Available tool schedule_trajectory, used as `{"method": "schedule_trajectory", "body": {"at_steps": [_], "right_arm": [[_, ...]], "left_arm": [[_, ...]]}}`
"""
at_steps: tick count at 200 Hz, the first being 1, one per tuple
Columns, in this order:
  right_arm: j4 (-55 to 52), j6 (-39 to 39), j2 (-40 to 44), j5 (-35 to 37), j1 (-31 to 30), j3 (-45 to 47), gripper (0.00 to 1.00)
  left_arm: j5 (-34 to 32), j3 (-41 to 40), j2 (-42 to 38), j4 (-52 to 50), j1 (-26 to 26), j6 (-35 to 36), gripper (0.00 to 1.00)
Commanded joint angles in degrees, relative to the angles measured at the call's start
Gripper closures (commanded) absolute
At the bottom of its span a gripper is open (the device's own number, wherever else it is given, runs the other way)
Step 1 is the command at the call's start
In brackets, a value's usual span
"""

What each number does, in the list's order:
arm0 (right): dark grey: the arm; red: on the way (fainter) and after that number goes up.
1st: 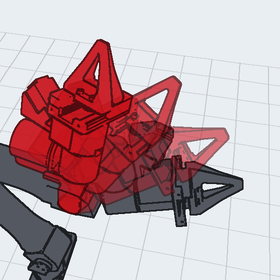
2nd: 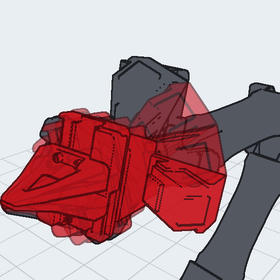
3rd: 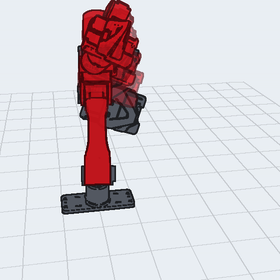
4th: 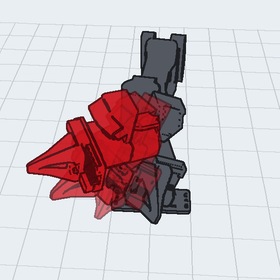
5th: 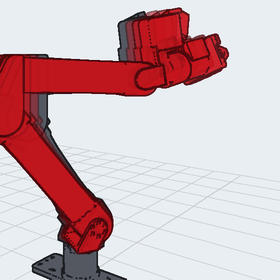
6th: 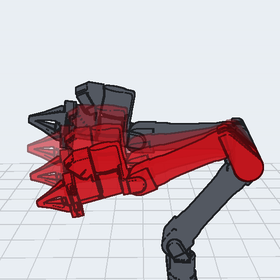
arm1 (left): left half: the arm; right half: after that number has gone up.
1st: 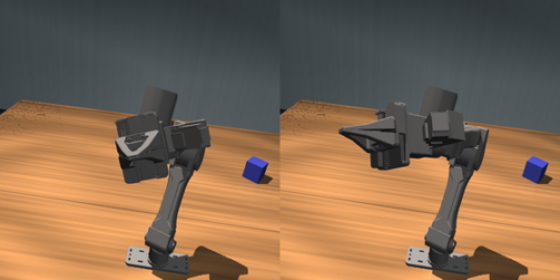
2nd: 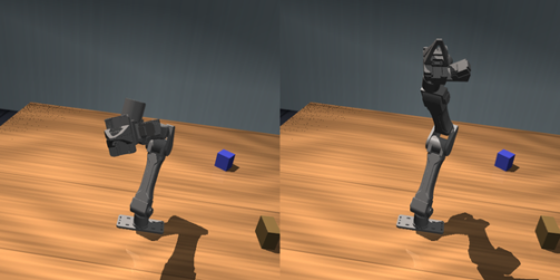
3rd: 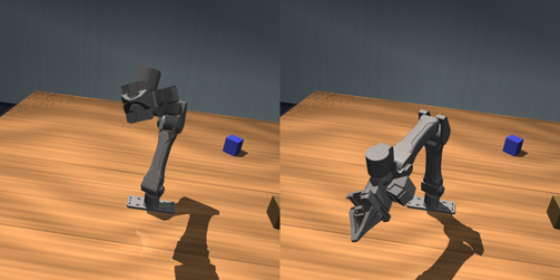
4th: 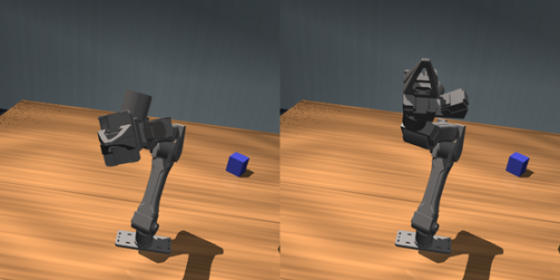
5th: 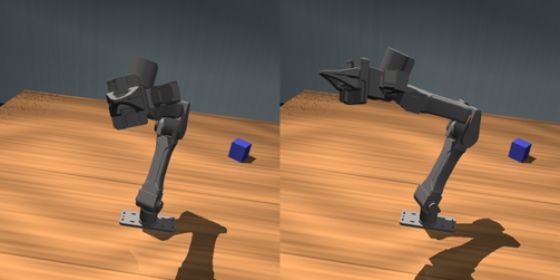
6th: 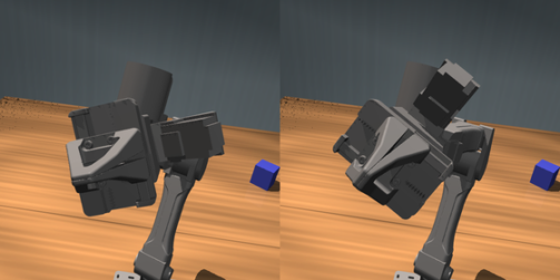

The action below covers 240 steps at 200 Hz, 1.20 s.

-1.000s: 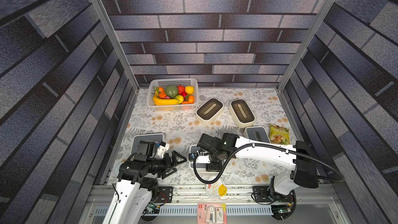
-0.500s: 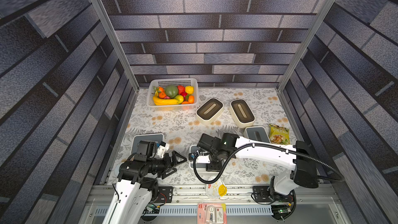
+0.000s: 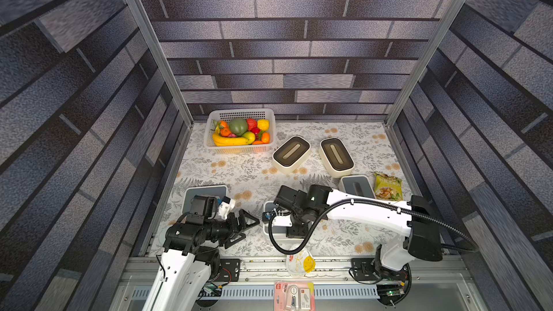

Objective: Stack the tissue boxes
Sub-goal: Place the tissue box at the tissue box.

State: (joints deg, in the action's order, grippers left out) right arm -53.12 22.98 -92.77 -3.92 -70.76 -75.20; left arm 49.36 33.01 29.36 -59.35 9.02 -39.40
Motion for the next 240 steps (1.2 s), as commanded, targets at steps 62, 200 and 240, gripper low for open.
{"method": "schedule_trajectory", "body": {"at_steps": [62,200,240], "right_arm": [[-2.4,-0.9,1.2,0.6,-0.9,-1.6,0.37],[-1.7,-1.1,4.4,1.4,-0.9,-2.6,0.33],[-0.6,-2.2,7.8,1.6,-0.9,-2.2,0.32]], "left_arm": [[1.4,-0.7,0.6,0.4,-0.2,1.1,0.00],[0.9,3.9,4.7,-1.8,-0.3,5.3,0.00],[-0.2,7.7,8.4,-3.1,-0.3,8.0,0.00]]}}
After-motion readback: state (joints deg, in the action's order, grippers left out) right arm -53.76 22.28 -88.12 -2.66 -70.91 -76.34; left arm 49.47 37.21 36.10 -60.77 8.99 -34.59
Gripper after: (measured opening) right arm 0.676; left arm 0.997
